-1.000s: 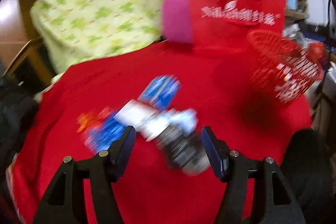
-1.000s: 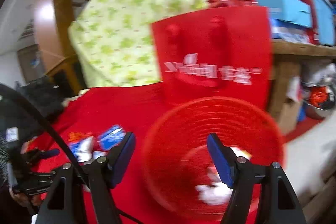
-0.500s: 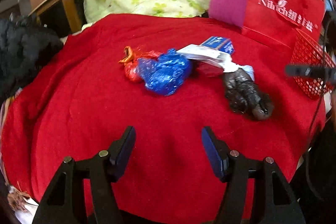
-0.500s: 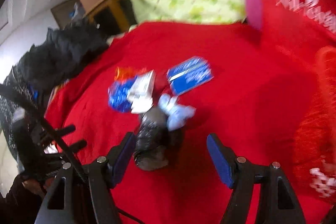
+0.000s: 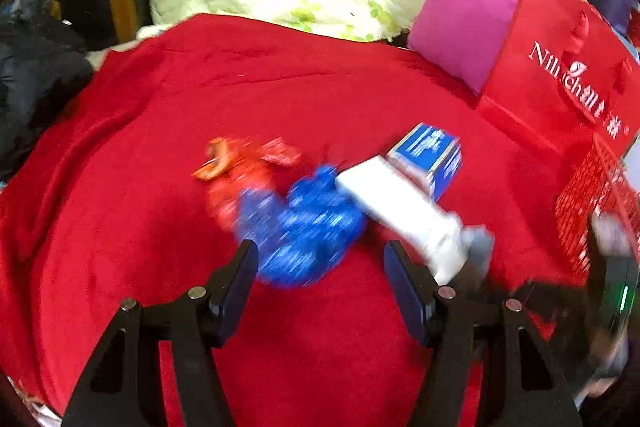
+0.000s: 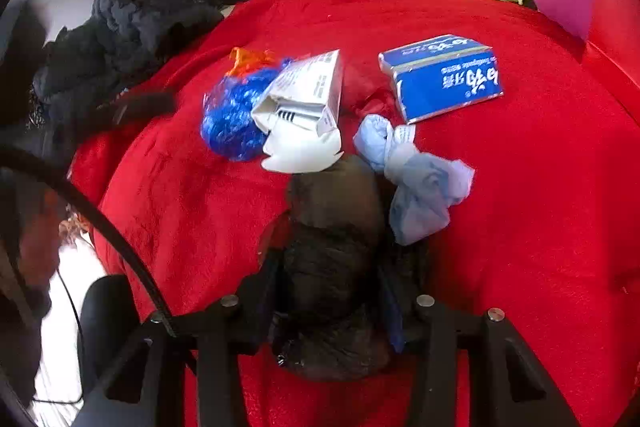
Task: Collect trash
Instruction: 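Grasp the black plastic-wrapped bundle with the right gripper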
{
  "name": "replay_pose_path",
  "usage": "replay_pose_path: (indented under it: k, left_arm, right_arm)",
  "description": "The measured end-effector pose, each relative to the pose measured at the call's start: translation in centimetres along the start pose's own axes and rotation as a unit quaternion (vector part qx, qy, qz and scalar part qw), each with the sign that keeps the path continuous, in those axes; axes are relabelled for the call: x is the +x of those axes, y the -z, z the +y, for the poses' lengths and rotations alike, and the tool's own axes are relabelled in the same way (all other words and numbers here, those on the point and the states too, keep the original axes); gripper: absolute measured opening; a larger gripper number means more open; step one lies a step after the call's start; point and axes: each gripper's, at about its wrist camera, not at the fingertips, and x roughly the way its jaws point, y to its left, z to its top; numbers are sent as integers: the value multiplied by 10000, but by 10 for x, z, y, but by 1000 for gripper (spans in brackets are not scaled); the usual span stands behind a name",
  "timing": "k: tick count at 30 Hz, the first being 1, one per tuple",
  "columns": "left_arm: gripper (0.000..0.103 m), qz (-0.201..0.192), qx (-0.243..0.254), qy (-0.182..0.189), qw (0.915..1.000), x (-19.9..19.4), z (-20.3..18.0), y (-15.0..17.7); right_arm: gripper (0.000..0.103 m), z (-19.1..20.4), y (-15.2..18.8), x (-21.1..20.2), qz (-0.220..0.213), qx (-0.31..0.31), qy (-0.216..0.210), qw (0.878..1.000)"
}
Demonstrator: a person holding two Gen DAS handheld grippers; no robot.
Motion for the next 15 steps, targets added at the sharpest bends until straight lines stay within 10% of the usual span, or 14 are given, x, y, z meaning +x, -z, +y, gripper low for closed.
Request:
replay_pose_path:
  k: [5,10,15]
  left_arm:
    - [66,428,-342,256,9982,31,-27,-35]
    - [66,1253,-301,-377,9909,77,-56,-42]
    - [51,1213,-175,-477,9913,78,-72,-34]
  right_arm:
    - [45,4,10,-9,-157,-320,124,9993]
    - [45,9,20,-9,-172,-495,158,9985]
    - [45,1,26,-18,-233,-513,192,9982]
